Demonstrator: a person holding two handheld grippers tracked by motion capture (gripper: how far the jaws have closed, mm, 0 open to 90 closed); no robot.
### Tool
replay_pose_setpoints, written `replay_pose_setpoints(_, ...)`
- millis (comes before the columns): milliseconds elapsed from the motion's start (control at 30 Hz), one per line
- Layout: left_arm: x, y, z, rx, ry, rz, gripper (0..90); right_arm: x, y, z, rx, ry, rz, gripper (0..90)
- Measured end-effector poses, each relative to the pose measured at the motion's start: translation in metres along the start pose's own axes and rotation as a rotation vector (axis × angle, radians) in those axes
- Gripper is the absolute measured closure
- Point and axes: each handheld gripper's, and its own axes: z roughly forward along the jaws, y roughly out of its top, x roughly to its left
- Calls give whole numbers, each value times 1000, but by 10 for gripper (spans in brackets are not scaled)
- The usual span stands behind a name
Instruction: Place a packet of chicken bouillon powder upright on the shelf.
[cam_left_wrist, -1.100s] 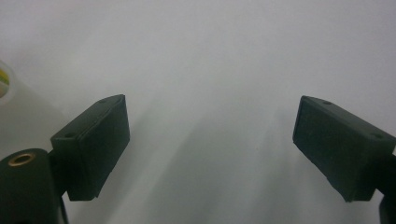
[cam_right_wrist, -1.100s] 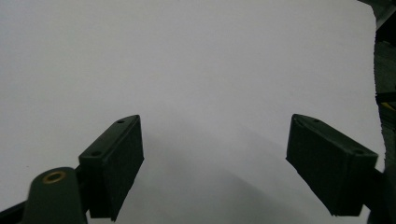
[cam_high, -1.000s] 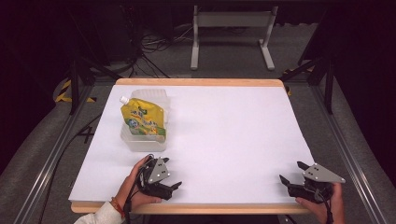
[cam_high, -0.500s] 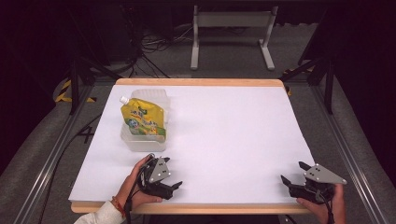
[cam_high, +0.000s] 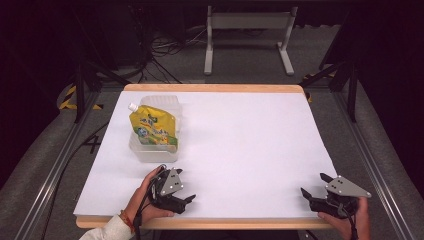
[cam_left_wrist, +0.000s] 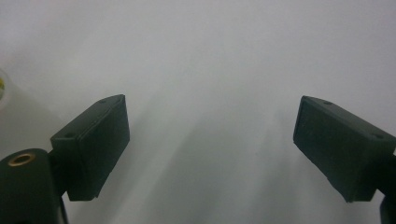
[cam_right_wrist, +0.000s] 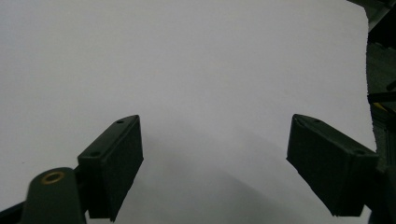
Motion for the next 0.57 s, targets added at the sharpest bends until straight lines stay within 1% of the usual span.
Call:
replay_pose_setpoints(167, 0, 0, 0, 0, 0, -2, 113, 0, 0, 0, 0, -1, -3, 190)
replay_pose_setpoints(400, 0, 1, 2, 9, -3, 7, 112, 0, 0, 0, 0, 0, -3, 188)
replay_pose_setpoints(567, 0, 0, 2, 13, -2, -5, 112, -1, 0, 0, -2, 0, 0, 187)
